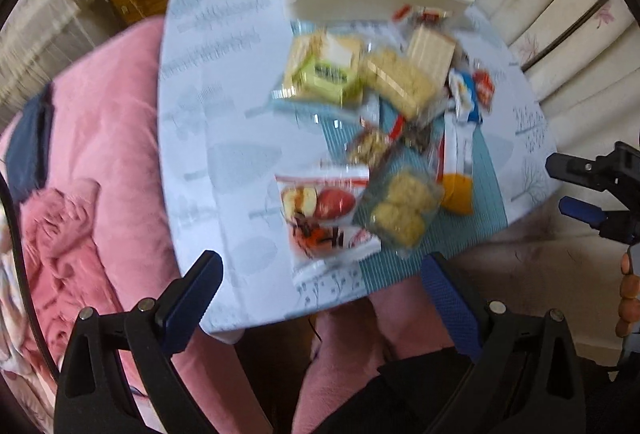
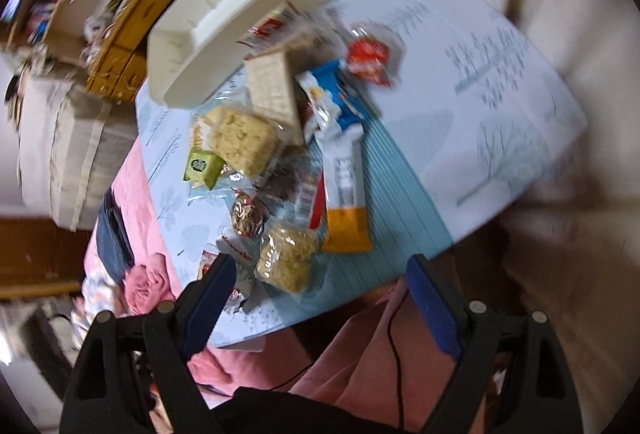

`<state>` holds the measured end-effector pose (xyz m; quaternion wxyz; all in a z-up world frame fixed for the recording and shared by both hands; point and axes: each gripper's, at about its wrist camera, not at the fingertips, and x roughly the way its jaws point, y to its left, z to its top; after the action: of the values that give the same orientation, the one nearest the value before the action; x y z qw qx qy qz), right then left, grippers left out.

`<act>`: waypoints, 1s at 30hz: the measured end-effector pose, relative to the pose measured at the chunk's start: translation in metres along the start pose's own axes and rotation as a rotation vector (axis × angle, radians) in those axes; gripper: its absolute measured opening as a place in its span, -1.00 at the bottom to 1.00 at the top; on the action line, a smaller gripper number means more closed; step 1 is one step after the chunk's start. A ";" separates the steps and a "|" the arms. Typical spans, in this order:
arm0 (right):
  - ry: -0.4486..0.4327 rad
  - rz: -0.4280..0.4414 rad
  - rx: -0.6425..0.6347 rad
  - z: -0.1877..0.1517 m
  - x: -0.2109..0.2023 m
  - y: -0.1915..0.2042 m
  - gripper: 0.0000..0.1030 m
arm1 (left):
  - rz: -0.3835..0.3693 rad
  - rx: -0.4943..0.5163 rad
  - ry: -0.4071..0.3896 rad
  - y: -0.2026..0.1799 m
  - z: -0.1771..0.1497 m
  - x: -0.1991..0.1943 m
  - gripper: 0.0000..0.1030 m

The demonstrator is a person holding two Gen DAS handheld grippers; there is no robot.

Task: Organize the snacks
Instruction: 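Grasp the red-and-white apple snack bag with the left tool while the right grasps the white-orange bar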

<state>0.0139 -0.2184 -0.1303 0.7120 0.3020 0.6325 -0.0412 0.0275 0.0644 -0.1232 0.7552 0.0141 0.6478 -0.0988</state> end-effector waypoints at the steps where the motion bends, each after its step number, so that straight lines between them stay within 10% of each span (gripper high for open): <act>1: 0.012 -0.001 0.027 -0.001 0.003 -0.003 0.70 | -0.012 -0.010 0.026 0.004 -0.001 0.007 0.94; 30: 0.346 -0.169 0.270 0.064 0.126 -0.004 0.22 | -0.146 -0.356 0.506 0.047 0.044 0.130 0.83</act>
<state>0.0923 -0.2118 -0.2472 0.5402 0.3429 0.7569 -0.1327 0.0964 0.0868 -0.2492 0.5516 -0.1408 0.8215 -0.0313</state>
